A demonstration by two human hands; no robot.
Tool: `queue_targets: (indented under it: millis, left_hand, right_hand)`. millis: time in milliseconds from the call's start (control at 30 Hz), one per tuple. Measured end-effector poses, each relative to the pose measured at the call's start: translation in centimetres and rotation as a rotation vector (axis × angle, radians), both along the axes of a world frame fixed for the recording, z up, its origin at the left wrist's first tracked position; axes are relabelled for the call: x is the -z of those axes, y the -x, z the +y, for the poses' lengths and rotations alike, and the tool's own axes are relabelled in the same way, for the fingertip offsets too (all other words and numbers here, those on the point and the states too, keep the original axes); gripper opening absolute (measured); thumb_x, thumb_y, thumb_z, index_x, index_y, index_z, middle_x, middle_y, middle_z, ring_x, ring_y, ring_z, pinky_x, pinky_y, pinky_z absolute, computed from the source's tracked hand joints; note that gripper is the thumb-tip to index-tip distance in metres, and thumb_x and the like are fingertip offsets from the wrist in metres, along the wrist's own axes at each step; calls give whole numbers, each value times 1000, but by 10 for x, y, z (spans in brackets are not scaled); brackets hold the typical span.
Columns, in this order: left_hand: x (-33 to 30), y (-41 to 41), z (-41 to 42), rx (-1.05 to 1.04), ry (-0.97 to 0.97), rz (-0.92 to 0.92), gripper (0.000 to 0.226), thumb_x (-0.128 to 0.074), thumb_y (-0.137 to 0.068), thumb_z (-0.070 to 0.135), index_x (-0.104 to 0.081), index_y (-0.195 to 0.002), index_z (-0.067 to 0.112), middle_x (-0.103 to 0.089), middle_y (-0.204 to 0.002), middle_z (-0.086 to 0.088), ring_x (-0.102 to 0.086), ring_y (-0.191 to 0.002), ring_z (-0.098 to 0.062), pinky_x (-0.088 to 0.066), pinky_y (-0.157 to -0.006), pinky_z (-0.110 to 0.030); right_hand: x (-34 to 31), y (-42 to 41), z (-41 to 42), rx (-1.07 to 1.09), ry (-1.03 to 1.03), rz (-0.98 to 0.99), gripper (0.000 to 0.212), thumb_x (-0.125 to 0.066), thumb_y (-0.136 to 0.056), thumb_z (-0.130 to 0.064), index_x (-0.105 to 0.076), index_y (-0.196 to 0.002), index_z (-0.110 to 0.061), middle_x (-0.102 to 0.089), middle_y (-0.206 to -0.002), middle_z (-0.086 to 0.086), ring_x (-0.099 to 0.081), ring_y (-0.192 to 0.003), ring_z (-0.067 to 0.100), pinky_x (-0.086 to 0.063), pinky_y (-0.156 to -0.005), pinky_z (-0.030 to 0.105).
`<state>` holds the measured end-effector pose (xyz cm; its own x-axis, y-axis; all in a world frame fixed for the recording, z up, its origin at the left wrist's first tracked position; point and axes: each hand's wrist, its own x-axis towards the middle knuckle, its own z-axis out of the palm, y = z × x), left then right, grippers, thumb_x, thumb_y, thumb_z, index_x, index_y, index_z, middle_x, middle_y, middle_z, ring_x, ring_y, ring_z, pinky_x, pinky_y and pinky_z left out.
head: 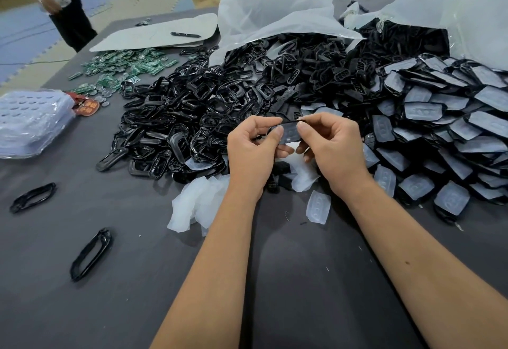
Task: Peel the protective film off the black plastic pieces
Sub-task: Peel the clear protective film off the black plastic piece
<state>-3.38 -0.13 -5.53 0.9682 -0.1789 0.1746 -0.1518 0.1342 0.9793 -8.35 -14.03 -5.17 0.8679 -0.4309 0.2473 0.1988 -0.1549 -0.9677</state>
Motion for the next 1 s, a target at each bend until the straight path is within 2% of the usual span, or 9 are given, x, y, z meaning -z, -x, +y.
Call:
queue_targets:
  millis: [167,467,633,800,1000]
  left_hand:
    - [-2,1,0,26,11,1,10,-74,-92,1,-73,-99,8,-77,-88,-8,-72,-60,-22,-57,-58,-25]
    - [0,0,0,20,7,12,13,-68,-94,-4,-72,-100,6,-77,-88,-10,-73,-60,-25,-56,-57,-24]
    - [-1,1,0,34,13,7,12,-72,-91,-4,-71,-98,5,-77,-86,-8,-71,-58,-22,-57,-57,-25]
    - [-1,1,0,38,3,11,12,-70,-92,-5,-71,-99,4,-77,-87,-8,-72,-58,-22,-56,-57,-24]
    - [-2,2,1,55,14,6,10,-70,-94,-2,-71,-95,8,-77,-82,-10,-70,-57,-21,-56,-56,-25]
  right_hand:
    - [2,-1,-1,14,17,-3,2,-76,-93,-11,-74,-93,-12,-74,-73,2,-69,-58,17,-52,-51,26]
    - [2,-2,-1,7,18,-11,6,-69,-98,-10,-74,-94,-12,-71,-68,-2,-67,-56,15,-52,-49,25]
    - [1,-1,1,2,75,-7,4,-77,-92,-12,-75,-92,-15,-76,-78,1,-71,-62,15,-53,-54,23]
    - [1,-1,1,9,78,3,5,-77,-92,-12,-75,-91,-16,-75,-73,-4,-70,-59,12,-51,-53,20]
    - [0,0,0,-9,46,-4,7,-79,-90,-13,-73,-87,-11,-75,-71,0,-68,-56,15,-50,-51,22]
